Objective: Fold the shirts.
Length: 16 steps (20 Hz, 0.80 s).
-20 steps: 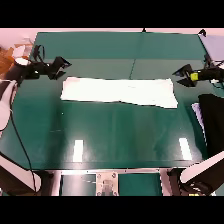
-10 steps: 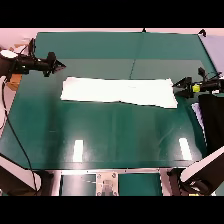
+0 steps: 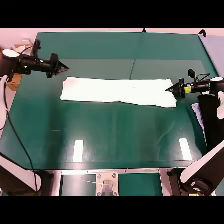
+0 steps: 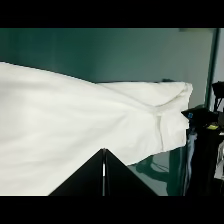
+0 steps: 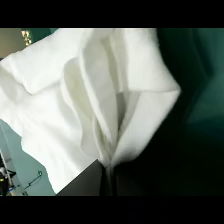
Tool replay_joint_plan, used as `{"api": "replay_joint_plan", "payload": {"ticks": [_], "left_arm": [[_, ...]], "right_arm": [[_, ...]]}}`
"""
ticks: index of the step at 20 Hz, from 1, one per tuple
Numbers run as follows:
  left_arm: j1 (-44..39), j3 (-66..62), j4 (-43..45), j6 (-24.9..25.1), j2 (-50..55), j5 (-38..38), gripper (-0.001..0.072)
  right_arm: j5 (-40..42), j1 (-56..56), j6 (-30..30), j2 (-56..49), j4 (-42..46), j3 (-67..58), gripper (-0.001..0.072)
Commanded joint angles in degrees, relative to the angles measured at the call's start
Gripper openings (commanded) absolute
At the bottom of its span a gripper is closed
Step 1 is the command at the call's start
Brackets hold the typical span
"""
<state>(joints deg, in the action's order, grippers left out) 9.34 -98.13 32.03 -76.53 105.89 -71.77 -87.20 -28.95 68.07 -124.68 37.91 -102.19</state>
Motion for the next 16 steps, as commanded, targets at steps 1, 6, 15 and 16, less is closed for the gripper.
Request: {"api": "replay_joint_plan", "payload": {"ticks": [1,6,15,16], "left_arm": [[-4.70,-0.07,0.07,3.08,0.17,1.20,0.0023],[-18.93,-0.02,1.92,5.05,1.88,8.20,0.0023],[-38.12,-0.50,0.76,2.89,12.68,33.75,0.0022],[-38.88,-0.63,0.76,2.89,12.98,36.04,0.0022]], "right_arm": [[-1.29,1.29,1.03,0.42,-0.87,-1.75,0.0019],[-4.66,3.87,6.86,6.99,3.37,-11.28,0.0018],[-10.91,10.49,12.98,20.06,5.18,-14.91,0.0018],[-10.88,11.32,13.42,21.59,5.16,-14.91,0.0018]]}}
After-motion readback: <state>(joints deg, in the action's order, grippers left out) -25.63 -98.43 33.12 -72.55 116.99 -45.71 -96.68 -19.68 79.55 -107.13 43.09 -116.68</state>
